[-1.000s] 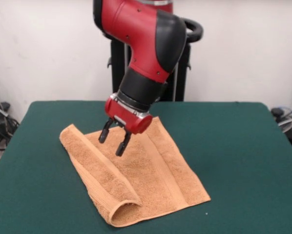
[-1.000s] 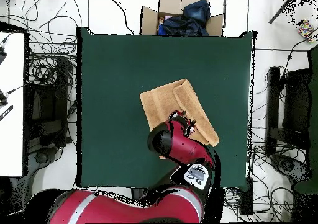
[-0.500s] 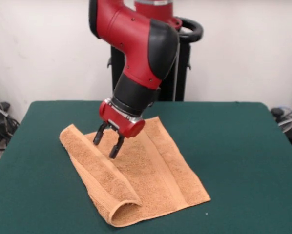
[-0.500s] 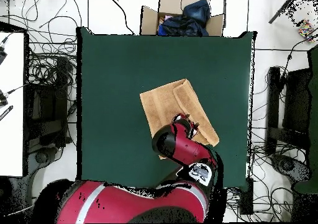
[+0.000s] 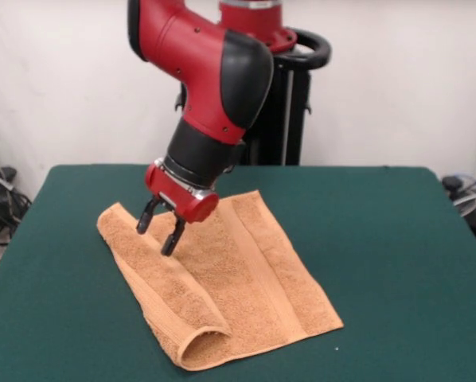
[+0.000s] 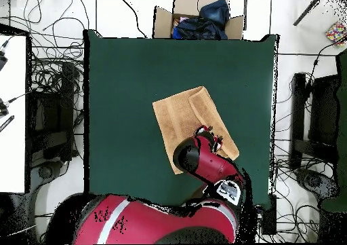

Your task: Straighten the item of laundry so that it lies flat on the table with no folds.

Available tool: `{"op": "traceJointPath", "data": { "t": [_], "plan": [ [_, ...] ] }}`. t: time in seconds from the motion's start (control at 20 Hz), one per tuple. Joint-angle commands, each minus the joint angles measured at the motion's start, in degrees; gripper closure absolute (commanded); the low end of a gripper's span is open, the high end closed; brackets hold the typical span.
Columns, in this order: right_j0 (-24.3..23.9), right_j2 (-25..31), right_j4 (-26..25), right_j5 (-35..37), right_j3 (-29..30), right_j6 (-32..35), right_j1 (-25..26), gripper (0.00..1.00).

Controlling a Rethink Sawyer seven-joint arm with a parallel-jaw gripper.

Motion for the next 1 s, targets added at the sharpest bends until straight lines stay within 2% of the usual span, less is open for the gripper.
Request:
{"op": "traceJointPath", "data": {
  "t": [0.05,0.2,0.45,0.65,1.0],
  "plan": [
    [-1.55,6.62,-2.01,1.88,-1.46,7.02,1.43,0.00],
    [-2.52,8.67,-2.29,5.77,-0.15,6.78,-0.19,0.00],
    [-0.58,7.13,-1.51,13.13,1.31,6.16,-4.36,0.00],
    [-1.34,8.30,-1.10,12.34,2.66,7.86,-4.72,0.00],
    [0.82,6.41,0.69,17.31,3.37,9.36,-6.47,0.00]
  ]
}}
